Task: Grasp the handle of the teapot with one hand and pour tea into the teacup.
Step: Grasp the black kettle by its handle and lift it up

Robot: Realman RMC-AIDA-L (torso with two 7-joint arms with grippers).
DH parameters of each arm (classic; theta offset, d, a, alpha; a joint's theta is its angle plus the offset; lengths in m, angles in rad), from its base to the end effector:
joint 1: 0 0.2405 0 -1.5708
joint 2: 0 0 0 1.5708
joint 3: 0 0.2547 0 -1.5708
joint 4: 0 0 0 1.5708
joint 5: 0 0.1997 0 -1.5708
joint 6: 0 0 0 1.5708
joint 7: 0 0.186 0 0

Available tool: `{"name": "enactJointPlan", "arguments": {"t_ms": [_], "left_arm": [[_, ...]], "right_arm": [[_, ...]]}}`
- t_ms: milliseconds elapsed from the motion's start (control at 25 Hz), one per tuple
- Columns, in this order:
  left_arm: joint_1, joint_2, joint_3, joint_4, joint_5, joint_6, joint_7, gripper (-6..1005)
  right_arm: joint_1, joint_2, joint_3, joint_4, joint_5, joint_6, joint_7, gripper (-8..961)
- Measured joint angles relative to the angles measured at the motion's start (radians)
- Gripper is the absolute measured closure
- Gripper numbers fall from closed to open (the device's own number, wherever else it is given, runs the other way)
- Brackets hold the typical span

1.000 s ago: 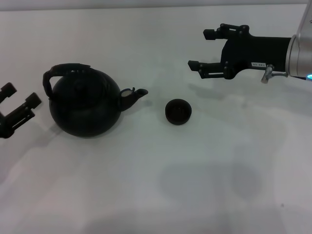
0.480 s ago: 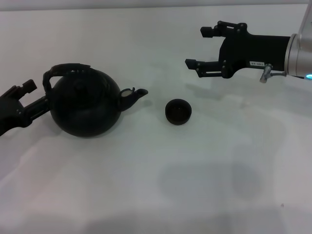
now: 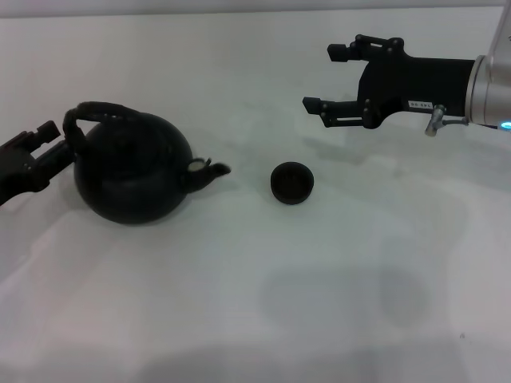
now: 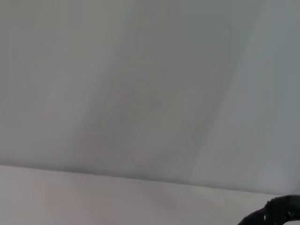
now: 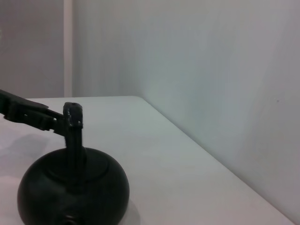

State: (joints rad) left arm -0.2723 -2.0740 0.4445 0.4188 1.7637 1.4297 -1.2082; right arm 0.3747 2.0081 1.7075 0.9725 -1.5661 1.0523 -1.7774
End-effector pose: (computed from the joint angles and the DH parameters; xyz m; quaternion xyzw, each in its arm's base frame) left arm -0.3392 0.2907 -0.0097 -0.7948 -0.3832 -0.3403 0.3250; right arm 0.2070 0.3623 -0.0519 -0.9574 0.0787 0.1632 0.2250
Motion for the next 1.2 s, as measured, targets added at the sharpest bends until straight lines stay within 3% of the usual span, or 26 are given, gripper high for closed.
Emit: {"name": "enactJointPlan", "arguments": {"t_ms": [320, 1200], "left_arm": [[-0.019, 0.000, 0.006, 0.000, -0.001, -0.040, -0.030, 490], [-0.036, 0.007, 0.032, 0.035, 0.028, -0.045, -0.059, 484]], "right_arm": [[0.000, 0.001, -0.006, 0.000, 0.000, -0.003, 0.000, 79], [-0.003, 0.001, -0.037, -0.008, 0.024, -0.004, -0.013, 80]]}}
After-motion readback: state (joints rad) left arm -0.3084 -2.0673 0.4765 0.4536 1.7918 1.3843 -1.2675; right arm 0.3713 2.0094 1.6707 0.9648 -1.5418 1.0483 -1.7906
